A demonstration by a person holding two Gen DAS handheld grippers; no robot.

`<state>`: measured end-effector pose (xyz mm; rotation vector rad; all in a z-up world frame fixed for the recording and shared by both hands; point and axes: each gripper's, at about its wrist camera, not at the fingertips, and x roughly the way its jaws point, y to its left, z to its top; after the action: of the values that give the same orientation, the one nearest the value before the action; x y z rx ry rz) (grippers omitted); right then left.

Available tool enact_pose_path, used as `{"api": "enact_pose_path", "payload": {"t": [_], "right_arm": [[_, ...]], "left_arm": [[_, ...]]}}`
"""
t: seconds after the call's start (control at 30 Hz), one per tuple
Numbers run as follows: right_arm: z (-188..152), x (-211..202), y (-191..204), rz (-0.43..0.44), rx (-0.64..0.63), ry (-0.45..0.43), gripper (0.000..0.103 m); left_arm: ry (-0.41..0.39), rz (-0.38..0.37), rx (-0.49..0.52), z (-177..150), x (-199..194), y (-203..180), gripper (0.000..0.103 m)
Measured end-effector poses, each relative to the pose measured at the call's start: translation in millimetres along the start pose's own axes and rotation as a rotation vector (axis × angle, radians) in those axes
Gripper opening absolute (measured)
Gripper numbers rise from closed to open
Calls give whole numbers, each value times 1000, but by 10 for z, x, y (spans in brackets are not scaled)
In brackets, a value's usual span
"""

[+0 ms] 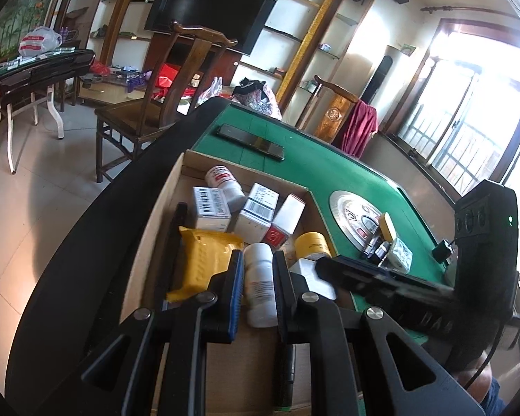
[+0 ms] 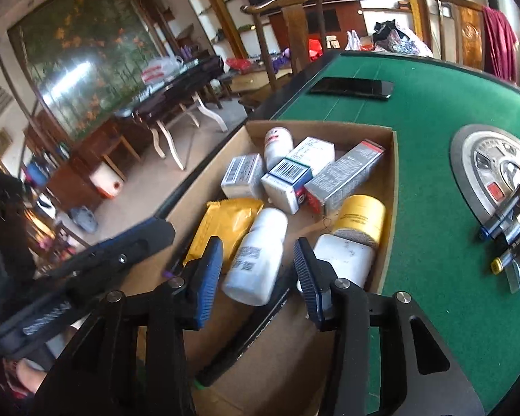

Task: Organize objects
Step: 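Open both tools to drop the marker and pill bottle into the box, then grasp the red candle box with the left tool while the right tool reaches the blue snack packet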

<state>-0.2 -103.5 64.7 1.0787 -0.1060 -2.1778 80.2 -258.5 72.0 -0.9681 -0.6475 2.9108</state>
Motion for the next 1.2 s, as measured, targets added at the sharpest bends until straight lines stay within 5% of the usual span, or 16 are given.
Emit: {"api": "enact_pose_path", "payload": {"t": [0.27, 0.37, 0.5, 0.73, 0.97, 1.2], "right_arm": [[70, -546, -622, -98, 149, -89, 43], [80, -826, -1074, -200, 234, -141, 55], [194, -988, -1523, -325, 244, -157, 55], [553, -594, -2022, -284, 258, -35, 55], [207, -572, -2022, -261, 164, 152, 55], [4, -1532, -2254, -430, 254, -169, 61]], "left_arm": [[47, -21, 90, -42, 100, -359, 15], [73, -37, 142, -82, 163, -571, 16], [98, -62, 197, -152, 245, -859, 17], [158, -91, 279, -280, 385, -1233, 17], [212, -106, 364, -320, 539, -1533, 17], [332, -199, 558, -388, 948, -2224, 17]]}}
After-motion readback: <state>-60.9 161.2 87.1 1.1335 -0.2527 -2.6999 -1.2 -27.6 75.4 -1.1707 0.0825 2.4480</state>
